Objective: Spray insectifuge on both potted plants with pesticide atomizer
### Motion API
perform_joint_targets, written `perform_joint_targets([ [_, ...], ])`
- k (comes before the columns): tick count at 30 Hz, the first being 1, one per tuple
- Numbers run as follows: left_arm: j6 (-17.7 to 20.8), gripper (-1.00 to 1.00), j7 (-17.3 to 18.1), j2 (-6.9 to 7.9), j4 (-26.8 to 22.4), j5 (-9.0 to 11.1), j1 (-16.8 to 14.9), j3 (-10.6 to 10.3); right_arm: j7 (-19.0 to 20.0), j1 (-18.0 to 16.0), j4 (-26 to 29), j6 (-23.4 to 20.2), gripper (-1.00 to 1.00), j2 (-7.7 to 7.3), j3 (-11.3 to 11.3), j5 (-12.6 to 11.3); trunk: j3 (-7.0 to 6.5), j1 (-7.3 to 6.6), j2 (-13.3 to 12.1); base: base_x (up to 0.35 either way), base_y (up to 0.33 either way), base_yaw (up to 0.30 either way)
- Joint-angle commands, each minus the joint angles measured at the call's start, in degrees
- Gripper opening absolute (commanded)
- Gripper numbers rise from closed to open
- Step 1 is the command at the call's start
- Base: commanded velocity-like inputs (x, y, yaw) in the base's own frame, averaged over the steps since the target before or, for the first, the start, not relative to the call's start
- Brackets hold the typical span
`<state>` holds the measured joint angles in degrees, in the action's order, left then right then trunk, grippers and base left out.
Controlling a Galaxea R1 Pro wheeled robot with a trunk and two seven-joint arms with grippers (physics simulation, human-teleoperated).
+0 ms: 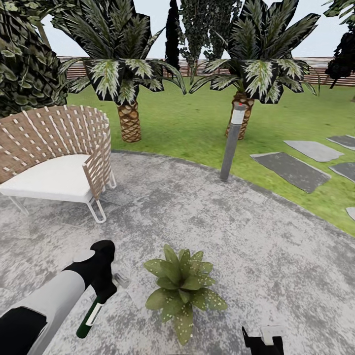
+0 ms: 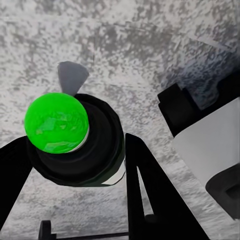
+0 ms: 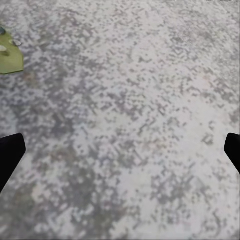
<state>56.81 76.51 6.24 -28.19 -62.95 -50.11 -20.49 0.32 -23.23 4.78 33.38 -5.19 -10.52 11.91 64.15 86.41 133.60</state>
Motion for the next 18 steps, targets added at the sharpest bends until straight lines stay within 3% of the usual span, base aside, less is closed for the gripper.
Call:
perform_joint_targets([
  [1, 0.5, -1.00, 0.6, -0.04, -0.1, -0.3, 0.0, -0.3, 0.0, 0.0, 0.0, 0.2, 1.00, 0.00, -0.5, 0.5, 0.05, -0.01, 0.0, 0.000, 0.000, 0.000],
  [8, 0.2, -1.00, 0.7, -0.84, -0.1, -0.2, 0.1, -0.3, 0.0, 0.0, 0.0, 0.1, 1.00, 0.01, -0.5, 0.4, 0.05, -0.01, 0.0, 0.000, 0.000, 0.000],
  [12, -0.1, -1.00, 0.6, -2.80, -0.1, -0.5, 1.3, -0.4, 0.0, -0.1, 0.0, 0.0, 1.00, 0.00, -0.6, 0.5, 0.05, -0.01, 0.0, 0.000, 0.000, -0.136],
  [14, -0.2, -1.00, 0.5, -4.50, -0.1, -1.1, 1.8, -0.6, 0.0, 0.0, 0.0, 0.0, 1.00, 0.00, -0.6, 0.5, 0.05, -0.01, 0.0, 0.000, 0.000, -0.270],
  [18, -0.2, -1.00, 0.4, -5.60, -0.1, -1.3, 1.9, -0.6, 0.0, 0.0, 0.0, 0.0, 1.00, 0.00, -0.6, 0.5, 0.05, -0.01, 0.0, 0.000, 0.000, -0.293],
])
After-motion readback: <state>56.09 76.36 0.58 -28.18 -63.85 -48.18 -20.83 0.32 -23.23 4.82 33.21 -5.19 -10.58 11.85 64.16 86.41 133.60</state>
